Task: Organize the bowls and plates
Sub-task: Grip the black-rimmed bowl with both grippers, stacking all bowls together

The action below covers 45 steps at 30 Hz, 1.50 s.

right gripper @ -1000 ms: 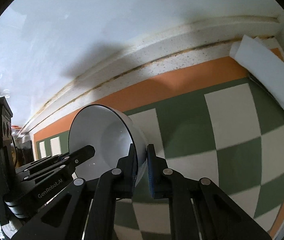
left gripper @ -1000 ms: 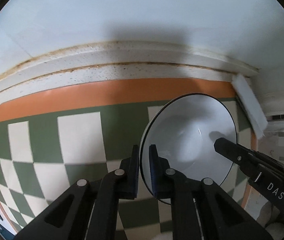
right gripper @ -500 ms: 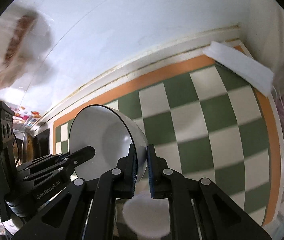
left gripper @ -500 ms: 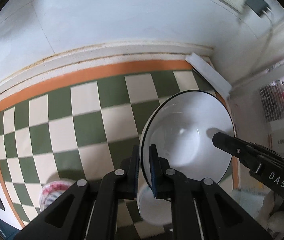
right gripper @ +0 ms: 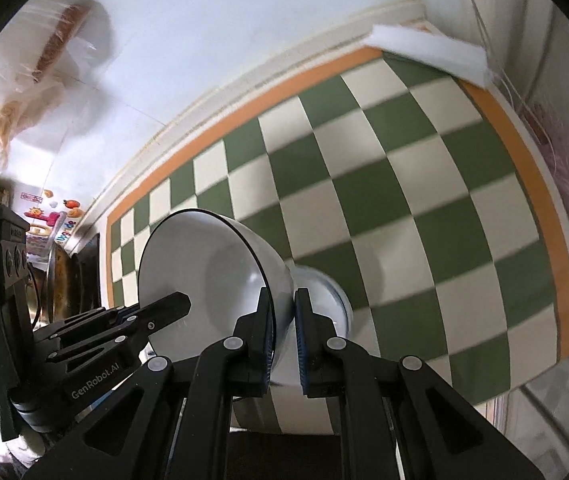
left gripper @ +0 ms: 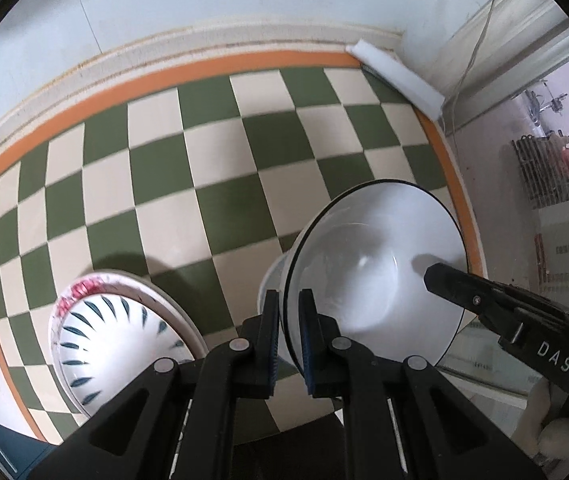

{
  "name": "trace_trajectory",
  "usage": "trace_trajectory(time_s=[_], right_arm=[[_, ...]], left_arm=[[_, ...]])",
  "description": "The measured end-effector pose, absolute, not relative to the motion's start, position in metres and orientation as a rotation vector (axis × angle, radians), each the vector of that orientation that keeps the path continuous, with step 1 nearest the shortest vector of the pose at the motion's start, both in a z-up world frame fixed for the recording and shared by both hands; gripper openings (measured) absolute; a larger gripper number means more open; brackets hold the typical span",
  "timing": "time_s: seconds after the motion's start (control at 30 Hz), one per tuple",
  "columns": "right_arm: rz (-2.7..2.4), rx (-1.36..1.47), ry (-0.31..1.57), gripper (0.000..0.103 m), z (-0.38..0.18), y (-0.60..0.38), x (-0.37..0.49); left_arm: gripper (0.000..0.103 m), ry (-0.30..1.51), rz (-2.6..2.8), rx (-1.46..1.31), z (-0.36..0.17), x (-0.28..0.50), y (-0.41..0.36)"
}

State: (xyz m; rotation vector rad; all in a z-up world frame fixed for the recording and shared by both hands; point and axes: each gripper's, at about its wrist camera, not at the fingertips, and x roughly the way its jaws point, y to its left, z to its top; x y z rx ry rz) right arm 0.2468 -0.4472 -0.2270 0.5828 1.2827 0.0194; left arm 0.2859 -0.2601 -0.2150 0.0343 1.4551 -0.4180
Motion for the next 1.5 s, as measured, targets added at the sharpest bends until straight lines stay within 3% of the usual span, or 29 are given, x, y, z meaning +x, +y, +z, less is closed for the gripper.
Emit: trace_trajectory(time_s=[0.6, 1.5], right_arm=[[-0.005, 0.595, 1.386, 0.012, -0.287, -0.449, 0.238], [-0.041, 0.565, 1.450, 0.017, -0.298, -0.444, 0.248]], left_arm=[[0.008, 1.531, -0.369, 0.094, -0.268, 0.280, -0.271], [0.013, 1.547, -0.359, 0.107, -0.270, 0.279, -0.275]])
